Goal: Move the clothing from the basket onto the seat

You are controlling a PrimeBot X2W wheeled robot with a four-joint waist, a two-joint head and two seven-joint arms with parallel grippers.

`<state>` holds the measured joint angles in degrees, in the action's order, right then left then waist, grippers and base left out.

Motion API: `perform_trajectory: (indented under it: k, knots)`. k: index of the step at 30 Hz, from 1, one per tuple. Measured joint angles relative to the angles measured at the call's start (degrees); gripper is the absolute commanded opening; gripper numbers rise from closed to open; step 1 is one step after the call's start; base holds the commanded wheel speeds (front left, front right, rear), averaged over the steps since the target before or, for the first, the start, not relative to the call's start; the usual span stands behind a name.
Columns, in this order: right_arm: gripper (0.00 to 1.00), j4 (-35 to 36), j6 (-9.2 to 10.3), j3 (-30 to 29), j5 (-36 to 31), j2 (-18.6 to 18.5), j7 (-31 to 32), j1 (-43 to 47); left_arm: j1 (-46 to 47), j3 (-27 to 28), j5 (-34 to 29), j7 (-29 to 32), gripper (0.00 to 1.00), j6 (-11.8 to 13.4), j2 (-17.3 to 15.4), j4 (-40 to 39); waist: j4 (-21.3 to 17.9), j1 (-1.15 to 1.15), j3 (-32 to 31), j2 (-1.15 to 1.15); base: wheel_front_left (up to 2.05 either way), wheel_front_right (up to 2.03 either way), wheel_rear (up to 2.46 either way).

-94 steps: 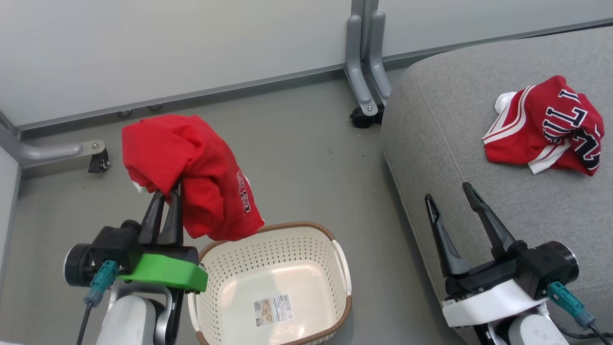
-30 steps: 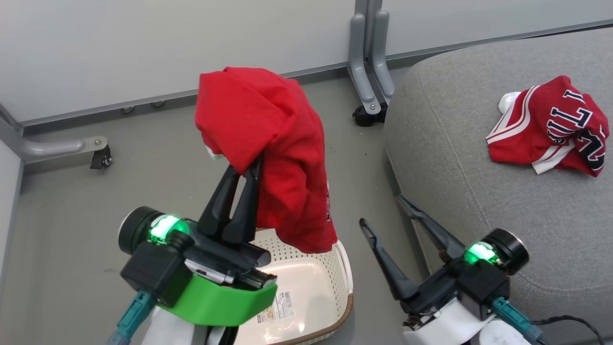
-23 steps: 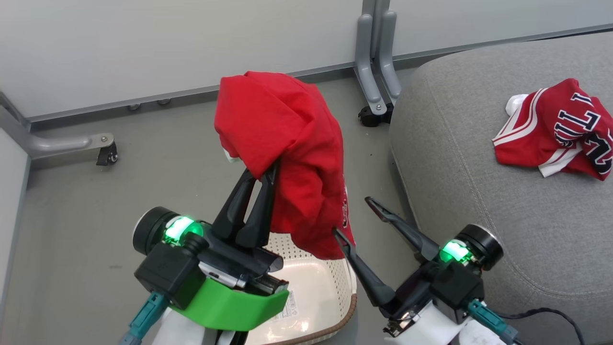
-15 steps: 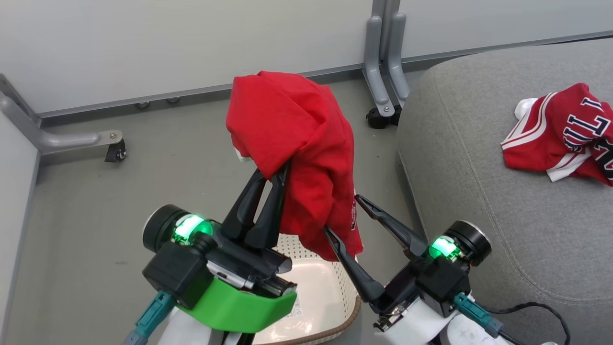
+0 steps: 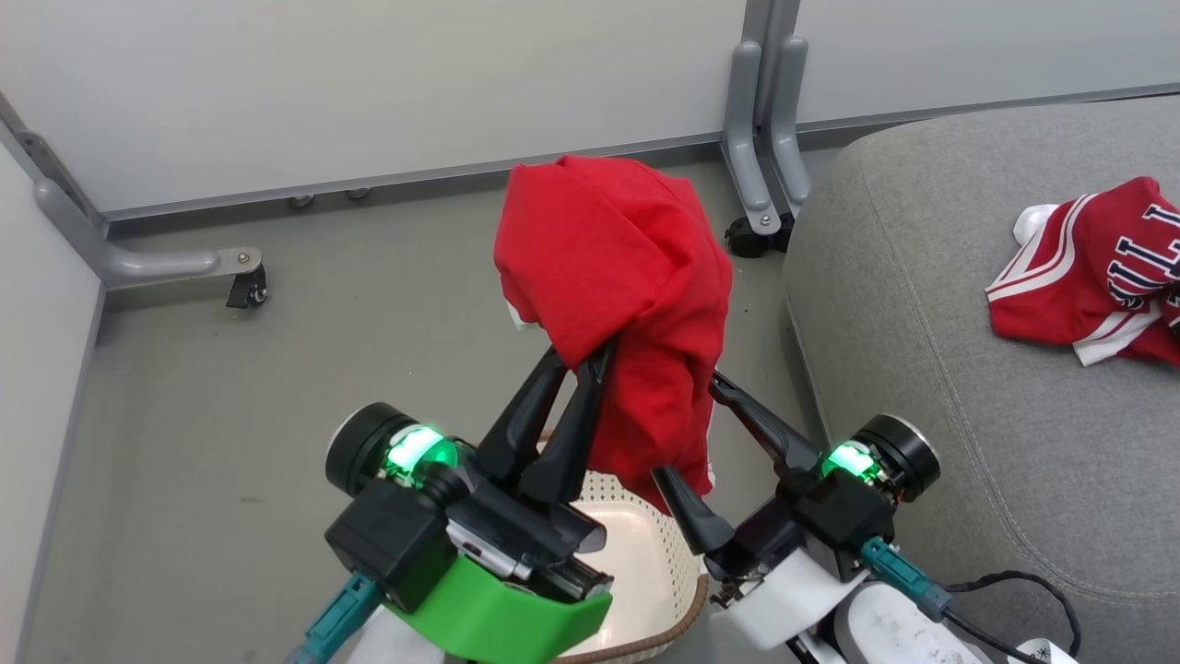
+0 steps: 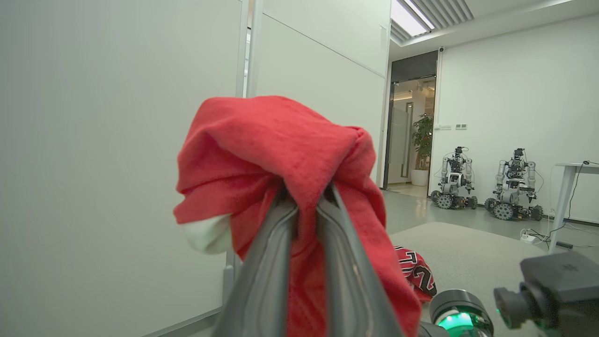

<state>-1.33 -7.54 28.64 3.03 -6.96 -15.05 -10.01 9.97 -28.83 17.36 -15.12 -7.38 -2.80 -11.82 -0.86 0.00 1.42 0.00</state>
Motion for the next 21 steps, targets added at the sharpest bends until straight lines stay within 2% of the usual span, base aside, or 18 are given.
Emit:
perform_trajectory:
  k: [18, 19, 20, 21]
  knots:
    - [1.00, -3.8, 0.00, -3.9, -2.6, 3.0, 0.0, -1.2, -0.5, -3.9, 0.3, 0.0, 0.00, 0.0, 0.0, 1.1, 0.5, 0.00, -0.8, 0.00, 0.00, 0.00, 0.00]
    - [0.45, -3.8, 0.00, -3.9, -2.0, 3.1, 0.0, -1.2, -0.6, -4.0, 0.6, 0.0, 0.00, 0.0, 0.0, 1.2, 0.5, 0.00, -0.8, 0.00, 0.00, 0.00, 0.00]
    - [0.29, -3.9, 0.00, -4.0, -1.7, 3.2, 0.0, -1.2, -0.6, -4.0, 0.9, 0.0, 0.00, 0.0, 0.0, 1.4, 0.5, 0.00, -0.8, 0.00, 0.00, 0.00, 0.00]
    - [0.00, -3.9, 0.00, -4.2, -1.5, 3.3, 0.0, -1.2, -0.6, -4.5, 0.8, 0.0, 0.00, 0.0, 0.0, 1.6, 0.5, 0.00, -0.7, 0.00, 0.00, 0.00, 0.00]
